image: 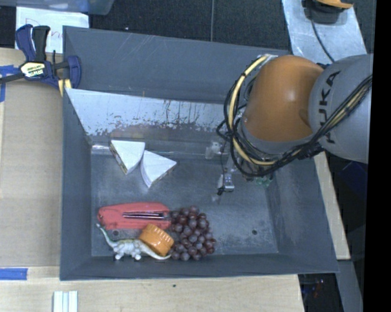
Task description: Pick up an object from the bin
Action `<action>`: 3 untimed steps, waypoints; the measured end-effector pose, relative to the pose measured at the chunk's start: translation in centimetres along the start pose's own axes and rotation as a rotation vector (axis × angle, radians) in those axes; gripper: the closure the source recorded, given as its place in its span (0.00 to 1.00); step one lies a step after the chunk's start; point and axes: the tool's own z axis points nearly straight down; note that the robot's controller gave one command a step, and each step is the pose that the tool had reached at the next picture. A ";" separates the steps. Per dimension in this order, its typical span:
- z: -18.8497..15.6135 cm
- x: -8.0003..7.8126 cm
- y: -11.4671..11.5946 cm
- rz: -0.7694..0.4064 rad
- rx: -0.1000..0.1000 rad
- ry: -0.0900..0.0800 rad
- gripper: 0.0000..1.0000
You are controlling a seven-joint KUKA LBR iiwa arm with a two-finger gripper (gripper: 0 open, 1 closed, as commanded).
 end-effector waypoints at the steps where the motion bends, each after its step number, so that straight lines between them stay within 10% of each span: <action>1: 0.2 0.5 1.8 0.004 -0.001 -0.009 0.00; 2: 2.2 2.2 1.5 -0.322 0.001 -0.009 0.00; 3: 1.6 3.0 3.7 -0.358 0.000 -0.011 0.00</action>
Offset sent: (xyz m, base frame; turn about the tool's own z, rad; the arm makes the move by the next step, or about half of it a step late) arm -0.0358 0.0056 -0.0368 -0.4613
